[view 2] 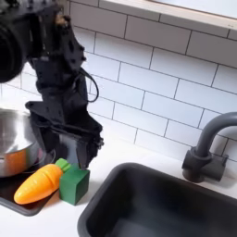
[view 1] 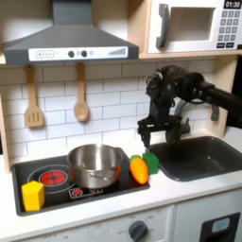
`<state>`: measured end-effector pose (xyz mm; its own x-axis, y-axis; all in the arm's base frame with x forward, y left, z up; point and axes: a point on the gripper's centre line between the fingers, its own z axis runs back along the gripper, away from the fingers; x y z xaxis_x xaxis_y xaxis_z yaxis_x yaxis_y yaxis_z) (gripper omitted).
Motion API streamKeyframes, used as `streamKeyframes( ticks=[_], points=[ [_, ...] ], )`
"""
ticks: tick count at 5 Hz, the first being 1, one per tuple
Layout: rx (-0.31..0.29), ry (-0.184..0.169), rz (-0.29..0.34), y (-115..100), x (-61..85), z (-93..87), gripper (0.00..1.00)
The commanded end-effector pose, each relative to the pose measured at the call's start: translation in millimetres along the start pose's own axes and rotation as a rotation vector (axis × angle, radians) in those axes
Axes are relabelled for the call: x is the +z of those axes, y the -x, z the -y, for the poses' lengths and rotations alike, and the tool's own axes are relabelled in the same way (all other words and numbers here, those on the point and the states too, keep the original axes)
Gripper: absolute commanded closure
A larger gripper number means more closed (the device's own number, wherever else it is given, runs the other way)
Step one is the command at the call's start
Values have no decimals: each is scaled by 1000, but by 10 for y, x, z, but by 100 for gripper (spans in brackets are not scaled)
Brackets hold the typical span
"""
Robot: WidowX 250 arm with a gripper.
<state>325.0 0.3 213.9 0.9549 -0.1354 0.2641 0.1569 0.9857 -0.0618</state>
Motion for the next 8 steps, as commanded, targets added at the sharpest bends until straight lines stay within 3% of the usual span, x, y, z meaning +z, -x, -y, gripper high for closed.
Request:
streamKeyframes(
  ticks=[1, 8],
  points=[
    [-24, -21, -21, 2, -165, 68, 0],
    [-9, -44, -108, -64, -596, 45, 0]
  ],
)
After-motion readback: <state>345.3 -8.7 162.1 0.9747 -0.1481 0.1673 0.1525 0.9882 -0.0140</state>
